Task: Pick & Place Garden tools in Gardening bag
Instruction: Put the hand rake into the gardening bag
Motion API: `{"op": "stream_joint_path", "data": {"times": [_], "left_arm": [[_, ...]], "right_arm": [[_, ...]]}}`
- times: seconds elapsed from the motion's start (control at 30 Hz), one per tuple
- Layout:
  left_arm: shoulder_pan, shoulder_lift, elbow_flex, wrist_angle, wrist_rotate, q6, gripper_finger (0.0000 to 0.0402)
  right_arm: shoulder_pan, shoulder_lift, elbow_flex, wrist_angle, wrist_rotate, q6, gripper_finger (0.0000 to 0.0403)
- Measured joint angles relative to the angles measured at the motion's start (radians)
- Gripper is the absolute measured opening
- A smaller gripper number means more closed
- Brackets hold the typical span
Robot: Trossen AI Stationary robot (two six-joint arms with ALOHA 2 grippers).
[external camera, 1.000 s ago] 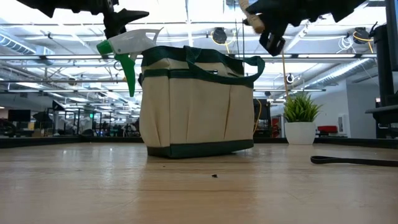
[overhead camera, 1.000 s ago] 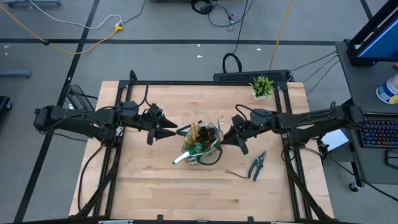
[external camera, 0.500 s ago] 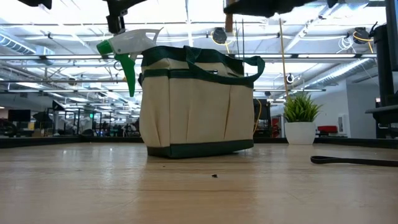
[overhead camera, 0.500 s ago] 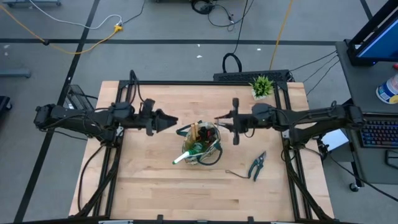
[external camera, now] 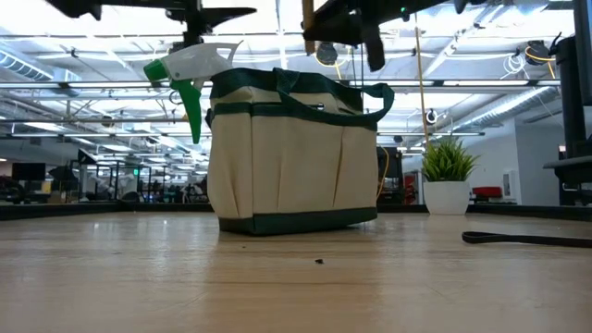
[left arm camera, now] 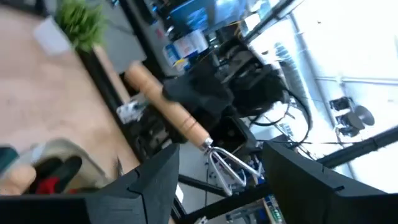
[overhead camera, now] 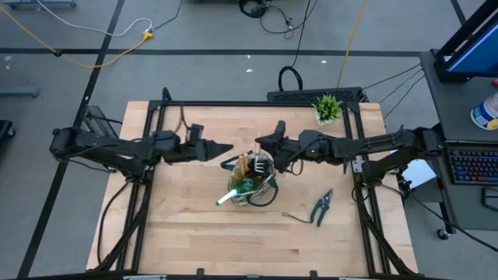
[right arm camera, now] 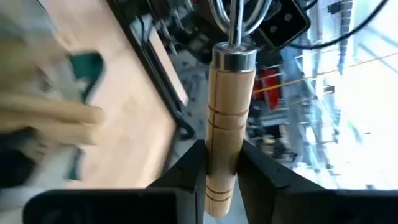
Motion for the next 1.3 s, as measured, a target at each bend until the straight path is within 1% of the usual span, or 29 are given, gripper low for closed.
{"op": "stream_joint_path", "data": {"times": [0.1, 0.2, 0.33, 0.5, 0.67, 0.77, 1.03, 1.3], "left_arm": [[0.005, 0.067, 0.039, 0.003, 0.016, -0.055, 0.0237], [0.019, 0.117, 0.085, 0.002, 0.078, -0.08, 0.0237], [0.039, 0.16, 0.142, -0.008, 0.135, -0.08, 0.0237], [0.063, 0.195, 0.205, -0.151, 0.186, -0.077, 0.0237], [0.081, 0.205, 0.228, -0.261, 0.204, -0.062, 0.0237], [0.093, 0.205, 0.228, -0.275, 0.201, -0.058, 0.0237], [0.091, 0.219, 0.228, -0.269, 0.228, -0.063, 0.0237], [0.057, 0.281, 0.228, -0.172, 0.24, -0.075, 0.0237]], "right_arm": [[0.005, 0.03, 0.025, -0.003, 0.034, -0.118, 0.0058], [0.014, 0.058, 0.044, 0.0, 0.063, -0.238, 0.0058], [0.032, 0.087, 0.058, -0.003, 0.14, -0.369, 0.0058], [0.07, 0.101, 0.062, 0.055, 0.191, -0.491, 0.0058], [0.1, 0.1, 0.062, 0.063, 0.19, -0.508, 0.0058], [0.115, 0.1, 0.062, 0.067, 0.191, -0.512, 0.0058], [0.138, 0.101, 0.061, 0.068, 0.188, -0.511, 0.0058], [0.137, 0.1, 0.06, 0.069, 0.185, -0.508, 0.0058]]}}
